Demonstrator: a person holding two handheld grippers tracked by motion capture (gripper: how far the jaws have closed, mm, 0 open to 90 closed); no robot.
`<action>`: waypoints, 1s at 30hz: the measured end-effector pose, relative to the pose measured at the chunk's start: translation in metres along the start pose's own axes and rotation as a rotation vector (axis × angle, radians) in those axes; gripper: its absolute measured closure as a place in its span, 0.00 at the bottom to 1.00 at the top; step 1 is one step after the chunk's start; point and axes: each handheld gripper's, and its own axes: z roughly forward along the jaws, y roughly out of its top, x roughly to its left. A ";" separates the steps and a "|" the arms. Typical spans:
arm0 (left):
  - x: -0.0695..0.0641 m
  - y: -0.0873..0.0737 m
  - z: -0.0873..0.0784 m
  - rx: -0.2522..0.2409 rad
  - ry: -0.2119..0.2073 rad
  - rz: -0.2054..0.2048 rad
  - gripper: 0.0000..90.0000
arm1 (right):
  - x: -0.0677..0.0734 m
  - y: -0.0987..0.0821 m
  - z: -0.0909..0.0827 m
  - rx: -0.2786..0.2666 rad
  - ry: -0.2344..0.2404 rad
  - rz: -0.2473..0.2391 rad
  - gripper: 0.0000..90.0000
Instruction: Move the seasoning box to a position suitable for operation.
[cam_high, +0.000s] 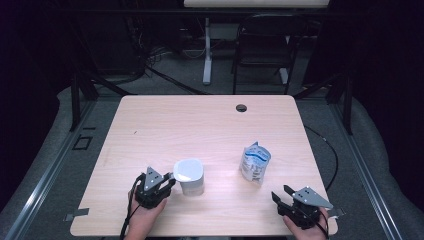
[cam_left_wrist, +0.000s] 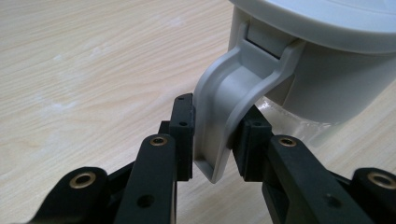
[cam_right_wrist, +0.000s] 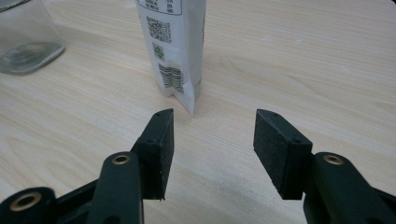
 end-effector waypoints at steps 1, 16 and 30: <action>-0.001 0.000 0.000 0.000 -0.002 0.001 0.80 | 0.000 0.000 0.000 0.000 0.001 -0.003 0.53; -0.021 0.001 -0.002 0.011 -0.041 0.034 0.80 | 0.004 0.002 -0.001 -0.007 0.016 -0.019 0.55; -0.034 0.001 -0.003 0.016 -0.076 0.057 0.80 | 0.007 0.004 -0.002 -0.004 0.034 -0.057 0.68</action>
